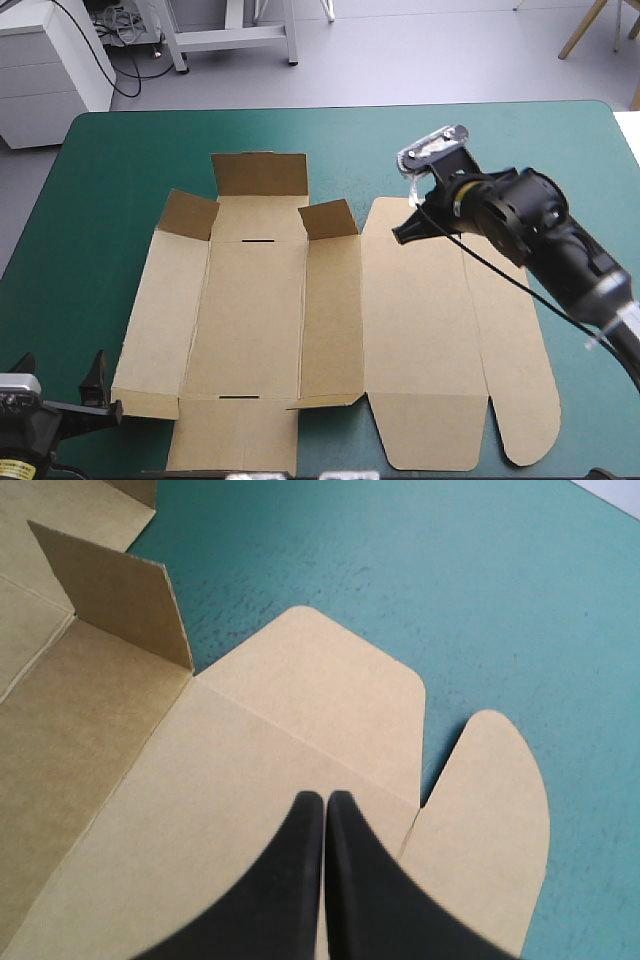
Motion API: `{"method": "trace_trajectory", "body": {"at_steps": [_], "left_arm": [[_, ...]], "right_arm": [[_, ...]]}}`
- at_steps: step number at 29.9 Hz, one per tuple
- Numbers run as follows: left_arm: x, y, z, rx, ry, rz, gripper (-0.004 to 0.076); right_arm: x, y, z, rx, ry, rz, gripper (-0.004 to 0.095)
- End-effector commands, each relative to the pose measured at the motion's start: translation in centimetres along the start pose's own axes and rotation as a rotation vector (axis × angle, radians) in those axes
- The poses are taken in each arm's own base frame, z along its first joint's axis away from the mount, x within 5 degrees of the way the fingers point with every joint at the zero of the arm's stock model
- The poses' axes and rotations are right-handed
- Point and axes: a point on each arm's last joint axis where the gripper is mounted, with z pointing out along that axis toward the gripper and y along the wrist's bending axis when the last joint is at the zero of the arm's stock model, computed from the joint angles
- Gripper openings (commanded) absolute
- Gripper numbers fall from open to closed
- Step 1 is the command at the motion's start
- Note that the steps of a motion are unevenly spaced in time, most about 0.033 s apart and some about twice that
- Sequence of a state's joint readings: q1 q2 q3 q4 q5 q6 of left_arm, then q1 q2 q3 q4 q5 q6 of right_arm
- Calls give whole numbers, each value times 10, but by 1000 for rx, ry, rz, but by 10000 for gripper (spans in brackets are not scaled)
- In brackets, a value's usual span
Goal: Fold the box
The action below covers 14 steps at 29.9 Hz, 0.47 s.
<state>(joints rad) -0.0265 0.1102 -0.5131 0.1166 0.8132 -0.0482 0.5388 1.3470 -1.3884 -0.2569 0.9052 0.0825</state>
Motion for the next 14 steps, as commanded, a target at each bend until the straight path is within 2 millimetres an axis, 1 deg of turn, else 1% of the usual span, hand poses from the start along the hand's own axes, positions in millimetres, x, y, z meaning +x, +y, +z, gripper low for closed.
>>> {"method": "trace_trajectory", "body": {"at_steps": [1,4,8,11,14], "left_arm": [[-43,1,4,-2,-63,11,582],[-68,1,18,0,-16,16,582],[-89,0,38,3,60,20,582],[-95,-3,59,12,145,17,582],[-90,-6,79,29,249,3,582]], "right_arm": [[15,-7,-33,15,-158,65,-14],[37,-8,-46,22,-209,106,-14],[65,-9,-57,31,-251,155,-14],[86,-9,-64,25,-280,175,-14],[105,-7,-66,20,-277,192,-14]]}}
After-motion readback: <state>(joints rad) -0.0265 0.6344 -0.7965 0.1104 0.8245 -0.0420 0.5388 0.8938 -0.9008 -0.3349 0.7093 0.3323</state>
